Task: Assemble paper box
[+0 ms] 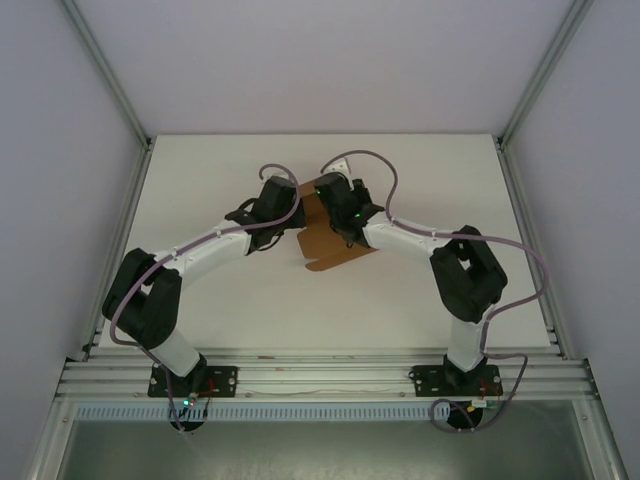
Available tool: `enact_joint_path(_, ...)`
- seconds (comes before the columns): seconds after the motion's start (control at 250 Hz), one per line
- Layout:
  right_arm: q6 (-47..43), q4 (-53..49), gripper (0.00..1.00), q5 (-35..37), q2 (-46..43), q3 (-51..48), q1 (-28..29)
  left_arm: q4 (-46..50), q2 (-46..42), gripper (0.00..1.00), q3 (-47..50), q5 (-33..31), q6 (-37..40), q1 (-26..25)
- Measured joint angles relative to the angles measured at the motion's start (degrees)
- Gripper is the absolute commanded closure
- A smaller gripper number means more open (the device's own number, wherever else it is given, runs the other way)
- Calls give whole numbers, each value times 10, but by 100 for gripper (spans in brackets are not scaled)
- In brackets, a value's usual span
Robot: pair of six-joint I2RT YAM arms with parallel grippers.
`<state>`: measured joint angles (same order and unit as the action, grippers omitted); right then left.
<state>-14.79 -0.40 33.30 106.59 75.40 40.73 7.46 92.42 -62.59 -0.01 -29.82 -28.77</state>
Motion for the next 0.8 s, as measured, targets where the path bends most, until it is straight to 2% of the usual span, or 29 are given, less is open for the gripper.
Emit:
enact_joint_path(0.128,5,-23,68,-9,0,0,-2,1,0,100,0,2,0,0)
enact_joint_path(0.288,34,-18,27,-83,-17,-25,-18,13,0,100,1,-1,3,5)
enact_joint_path(0.388,50,-17,14,-142,-44,-50,-25,9,0,100,1,0,4,8)
enact_joint_path(0.452,63,-17,0,-182,-62,-58,-27,8,0,100,1,4,8,7)
enact_joint_path(0.64,77,-5,0,-278,-162,-94,-27,5,0,100,2,13,18,8)
enact_joint_path(0.799,97,0,0,-284,-268,-137,-32,4,-1,100,5,21,39,8)
